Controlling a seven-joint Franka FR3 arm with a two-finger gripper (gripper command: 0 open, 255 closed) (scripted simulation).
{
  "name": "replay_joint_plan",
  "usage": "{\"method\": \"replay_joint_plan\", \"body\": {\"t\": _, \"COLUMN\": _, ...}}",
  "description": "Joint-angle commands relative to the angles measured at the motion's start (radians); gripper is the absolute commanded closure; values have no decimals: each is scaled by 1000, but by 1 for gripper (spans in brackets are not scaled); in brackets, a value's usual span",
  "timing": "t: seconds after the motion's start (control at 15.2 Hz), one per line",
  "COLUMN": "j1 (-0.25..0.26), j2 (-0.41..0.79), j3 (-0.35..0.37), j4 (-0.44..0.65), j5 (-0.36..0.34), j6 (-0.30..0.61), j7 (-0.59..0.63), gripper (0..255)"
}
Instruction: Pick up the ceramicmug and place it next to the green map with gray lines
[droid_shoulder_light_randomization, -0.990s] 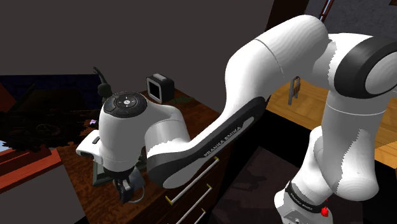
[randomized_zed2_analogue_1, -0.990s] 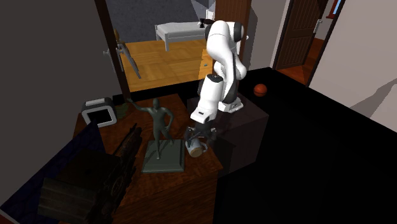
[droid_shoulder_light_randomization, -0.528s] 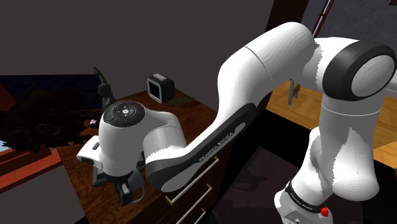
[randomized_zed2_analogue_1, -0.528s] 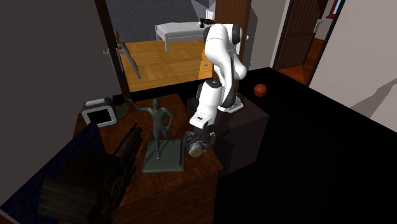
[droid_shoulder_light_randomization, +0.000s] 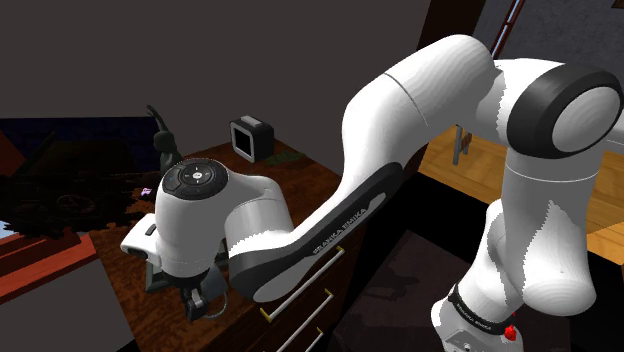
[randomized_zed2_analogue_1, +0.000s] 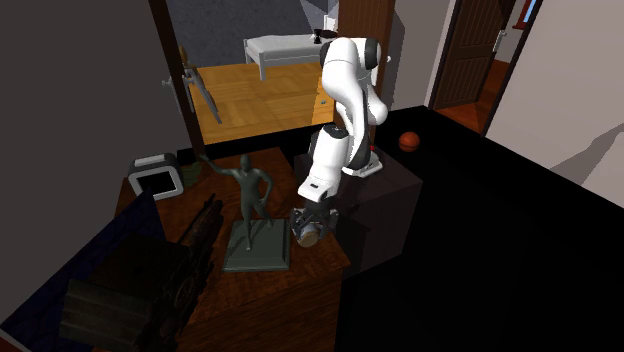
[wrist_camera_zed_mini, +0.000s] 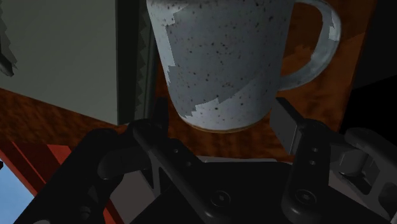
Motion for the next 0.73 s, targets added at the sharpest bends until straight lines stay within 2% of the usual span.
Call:
{"method": "replay_joint_plan", "body": {"t": 0.0, "j1": 0, "j2": 0, "j3": 0, "j4": 0, "j5": 0, "j6": 0, "j7": 0, "gripper": 255}}
{"method": "replay_joint_plan", "body": {"t": 0.33, "j1": 0, "j2": 0, "j3": 0, "j4": -1, "j5": 0, "j6": 0, "j7": 0, "gripper": 255}}
{"method": "replay_joint_plan", "body": {"t": 0.66, "j1": -13, "j2": -37, "j3": 18, "j4": 17, "j5": 38, "j6": -50, "j7": -32, "gripper": 255}}
